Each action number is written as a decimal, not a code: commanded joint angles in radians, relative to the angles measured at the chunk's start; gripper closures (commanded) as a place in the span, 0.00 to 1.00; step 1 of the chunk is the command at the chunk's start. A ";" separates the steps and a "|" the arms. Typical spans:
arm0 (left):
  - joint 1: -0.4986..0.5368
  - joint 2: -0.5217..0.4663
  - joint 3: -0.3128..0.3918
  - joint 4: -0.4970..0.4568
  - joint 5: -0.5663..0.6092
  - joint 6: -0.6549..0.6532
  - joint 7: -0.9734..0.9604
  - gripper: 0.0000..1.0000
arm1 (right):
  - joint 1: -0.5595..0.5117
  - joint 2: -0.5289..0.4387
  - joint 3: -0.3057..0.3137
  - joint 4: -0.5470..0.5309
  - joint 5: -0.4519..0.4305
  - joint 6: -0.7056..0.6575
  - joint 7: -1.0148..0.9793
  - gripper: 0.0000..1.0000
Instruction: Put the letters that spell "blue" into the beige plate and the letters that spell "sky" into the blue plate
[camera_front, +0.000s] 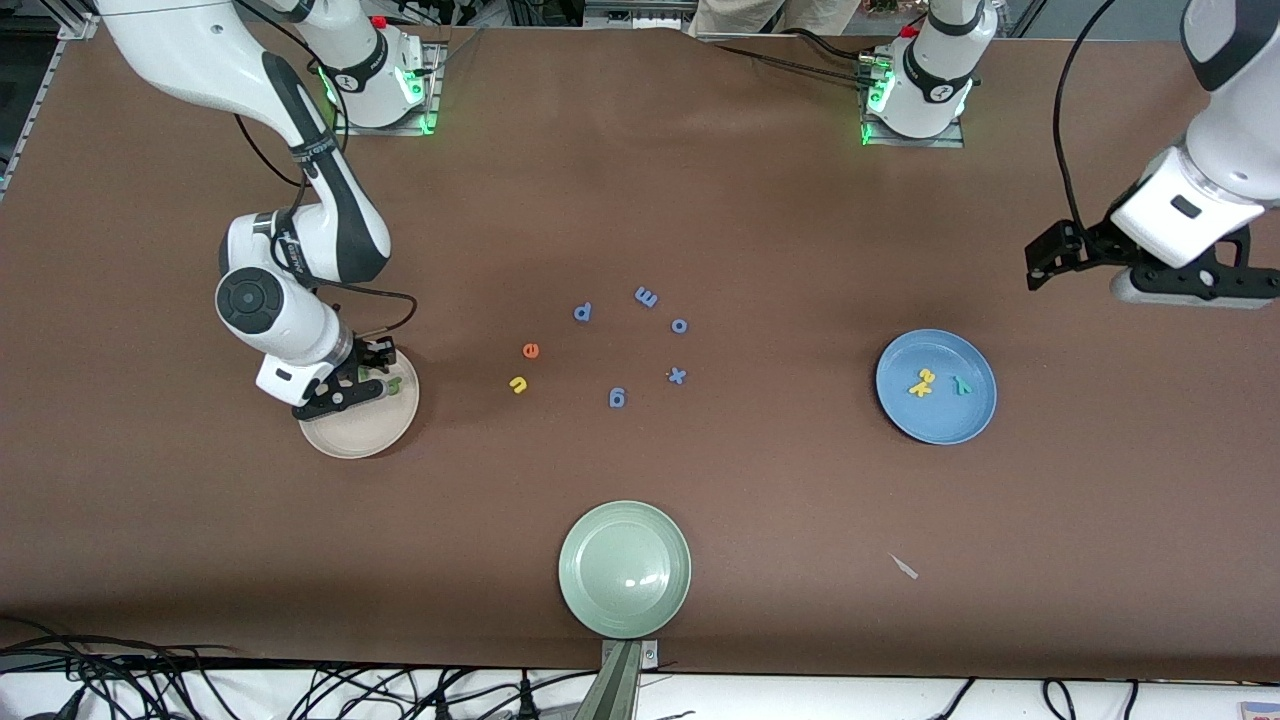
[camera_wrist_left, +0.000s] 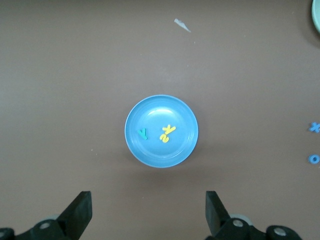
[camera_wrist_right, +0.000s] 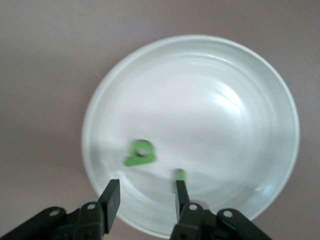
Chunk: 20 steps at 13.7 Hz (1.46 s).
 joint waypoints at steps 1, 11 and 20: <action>-0.029 -0.047 0.027 -0.056 0.027 0.021 -0.007 0.00 | 0.084 0.049 0.026 0.138 0.020 -0.091 0.208 0.46; -0.012 -0.015 0.026 -0.019 -0.010 -0.002 0.002 0.00 | 0.233 0.246 0.055 0.292 0.035 0.035 0.722 0.44; -0.012 -0.017 0.026 -0.019 -0.008 -0.021 0.011 0.00 | 0.242 0.250 0.057 0.215 0.079 0.098 0.729 0.50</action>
